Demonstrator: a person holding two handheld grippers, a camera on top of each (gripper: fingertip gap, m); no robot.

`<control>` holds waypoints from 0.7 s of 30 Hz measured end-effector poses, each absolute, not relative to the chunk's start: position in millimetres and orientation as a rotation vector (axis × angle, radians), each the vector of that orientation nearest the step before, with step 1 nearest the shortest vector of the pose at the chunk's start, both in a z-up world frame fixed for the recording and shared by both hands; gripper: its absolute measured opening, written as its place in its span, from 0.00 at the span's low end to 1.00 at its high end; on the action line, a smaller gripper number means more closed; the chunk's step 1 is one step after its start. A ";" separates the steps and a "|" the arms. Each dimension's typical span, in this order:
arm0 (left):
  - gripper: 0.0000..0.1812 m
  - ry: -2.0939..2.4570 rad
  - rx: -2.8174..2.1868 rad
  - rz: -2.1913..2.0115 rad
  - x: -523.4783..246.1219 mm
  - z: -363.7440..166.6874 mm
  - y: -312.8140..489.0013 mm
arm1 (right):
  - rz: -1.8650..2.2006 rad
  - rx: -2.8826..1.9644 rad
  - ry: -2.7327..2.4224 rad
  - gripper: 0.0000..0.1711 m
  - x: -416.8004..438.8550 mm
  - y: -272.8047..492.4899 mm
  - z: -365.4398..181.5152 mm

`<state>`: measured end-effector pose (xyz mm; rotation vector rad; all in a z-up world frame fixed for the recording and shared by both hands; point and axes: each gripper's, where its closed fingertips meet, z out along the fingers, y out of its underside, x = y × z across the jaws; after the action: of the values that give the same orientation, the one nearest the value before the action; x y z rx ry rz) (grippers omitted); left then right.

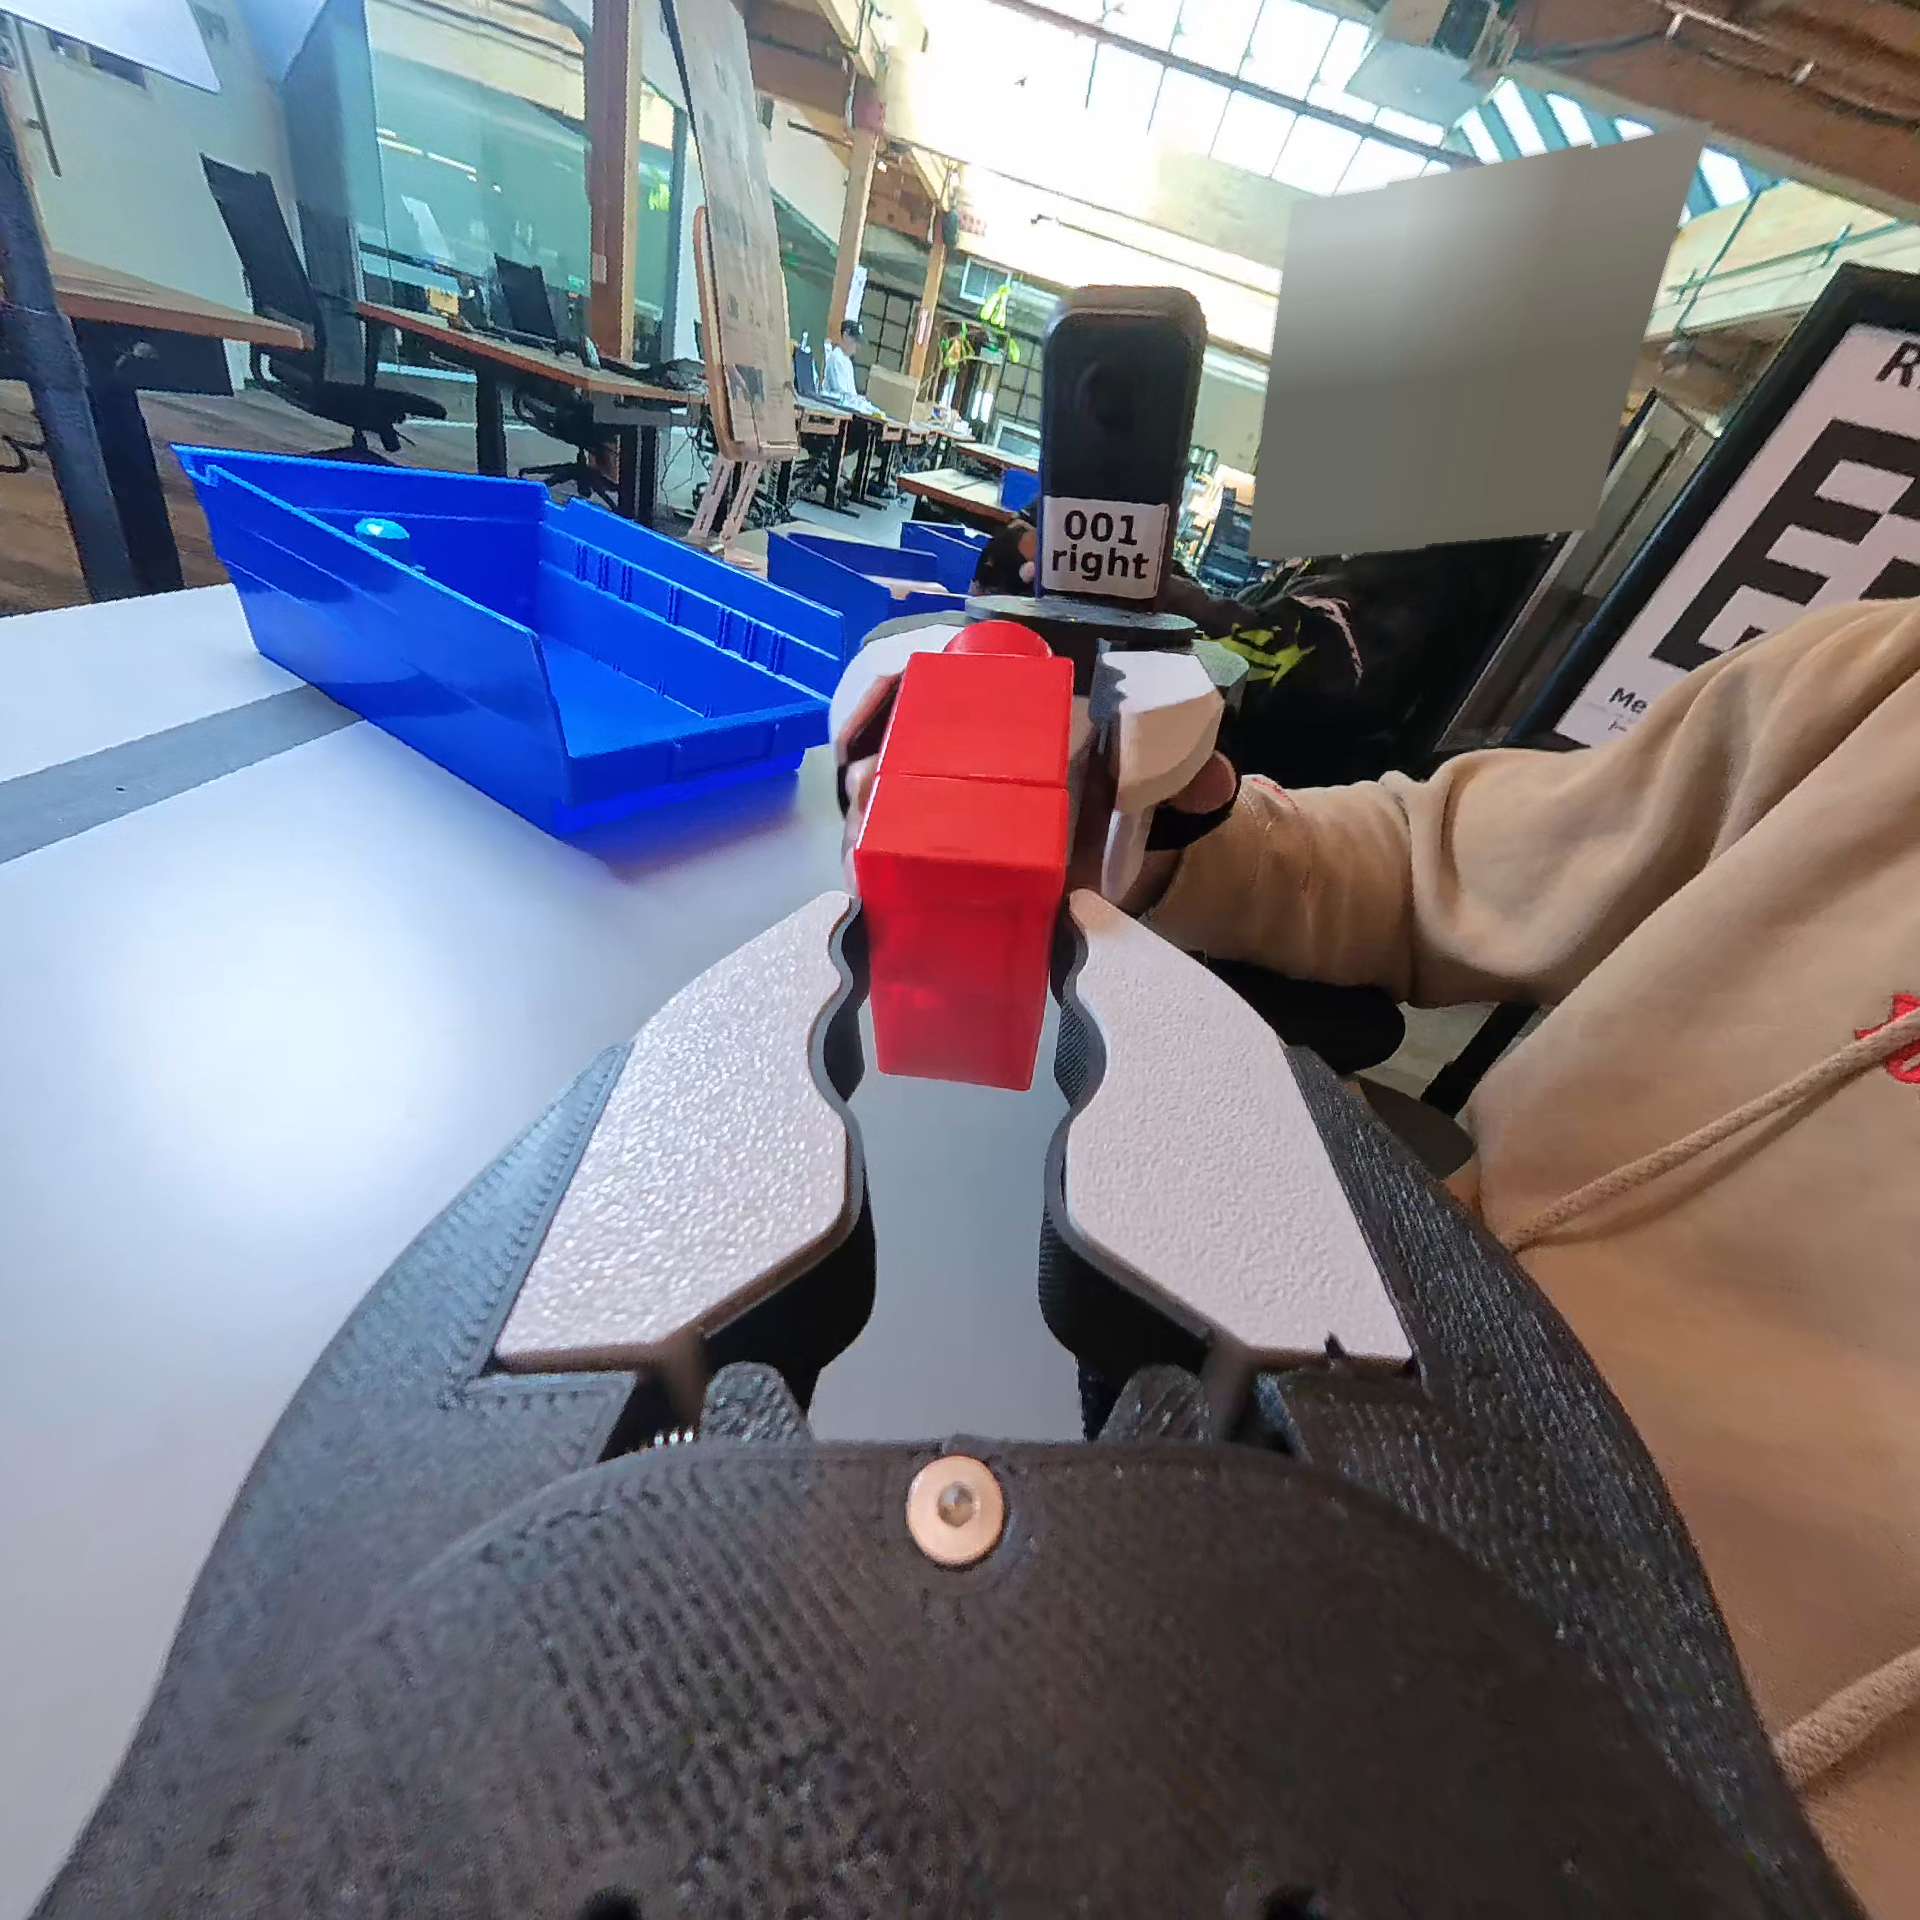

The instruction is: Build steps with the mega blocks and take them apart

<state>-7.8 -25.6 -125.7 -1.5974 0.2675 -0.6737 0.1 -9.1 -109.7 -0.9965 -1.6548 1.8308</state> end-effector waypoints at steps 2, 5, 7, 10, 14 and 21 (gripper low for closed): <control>0.19 0.250 -1.588 -0.686 -11.4 -126.6 -27.9 | 1.841 -0.993 -1.614 0.27 4.1 -0.8 -102.9; 0.19 0.249 -1.624 -0.681 -7.7 -136.5 -24.9 | 1.808 -0.985 -1.618 0.19 5.3 1.7 -103.6; 0.26 0.209 -1.658 -0.576 -17.5 -143.1 -17.2 | 1.676 -1.004 -1.708 0.17 3.6 6.0 -110.9; 0.28 0.189 -1.700 -0.436 -36.4 -147.5 -13.6 | 1.472 -1.128 -1.595 0.17 -4.2 58.8 -88.9; 0.21 0.086 -1.689 -0.363 -63.0 -147.7 -12.6 | 1.002 -1.451 -1.199 0.17 -6.6 226.7 -57.1; 0.19 0.084 -1.712 -0.311 -63.9 -154.8 -12.6 | 0.483 -1.942 -0.754 0.17 -13.2 468.3 -122.3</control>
<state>-63.9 -12.6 -154.8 -1.7119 0.0841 -0.3109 -13.2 468.3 -122.3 -1.9416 -0.7539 0.4828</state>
